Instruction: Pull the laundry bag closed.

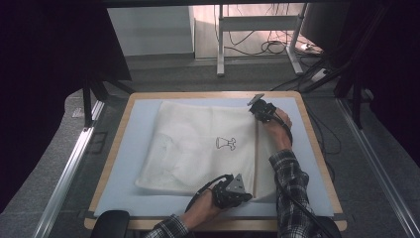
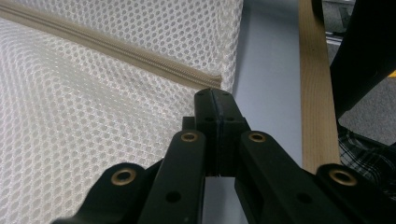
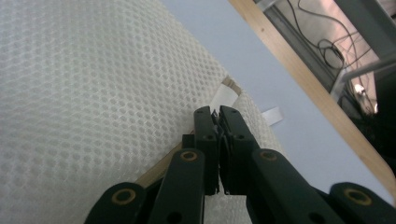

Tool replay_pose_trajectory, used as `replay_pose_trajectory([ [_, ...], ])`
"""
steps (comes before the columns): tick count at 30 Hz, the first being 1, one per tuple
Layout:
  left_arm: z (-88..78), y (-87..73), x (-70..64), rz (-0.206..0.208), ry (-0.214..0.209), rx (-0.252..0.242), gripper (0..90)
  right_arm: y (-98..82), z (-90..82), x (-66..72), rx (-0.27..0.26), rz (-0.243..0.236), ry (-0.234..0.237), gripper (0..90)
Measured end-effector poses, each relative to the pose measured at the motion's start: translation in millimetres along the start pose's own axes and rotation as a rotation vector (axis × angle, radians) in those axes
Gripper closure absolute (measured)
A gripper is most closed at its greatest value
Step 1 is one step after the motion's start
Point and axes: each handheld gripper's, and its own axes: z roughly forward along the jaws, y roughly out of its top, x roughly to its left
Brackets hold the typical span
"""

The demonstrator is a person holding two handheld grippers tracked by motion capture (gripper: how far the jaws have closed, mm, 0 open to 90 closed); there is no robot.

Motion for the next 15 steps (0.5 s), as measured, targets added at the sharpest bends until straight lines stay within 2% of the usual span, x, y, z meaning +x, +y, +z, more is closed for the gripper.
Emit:
replay_pose_trajectory([
  [2,-0.2,0.0,0.6,-0.001,-0.003,0.002,90.0,-1.3,2.9,0.8,0.003,0.041,0.003,85.9],
  [6,-0.4,0.1,2.5,-0.013,-0.013,0.002,89.8,-1.5,1.6,2.5,0.002,0.048,0.004,85.5],
  [10,-0.3,0.0,-1.3,0.015,0.013,-0.001,89.6,-0.5,-1.0,2.9,0.001,0.063,0.011,84.5],
  [15,-0.5,-0.2,-1.6,0.003,0.03,-0.007,85.2,-4.1,-1.8,3.9,-0.012,0.089,0.013,82.7],
])
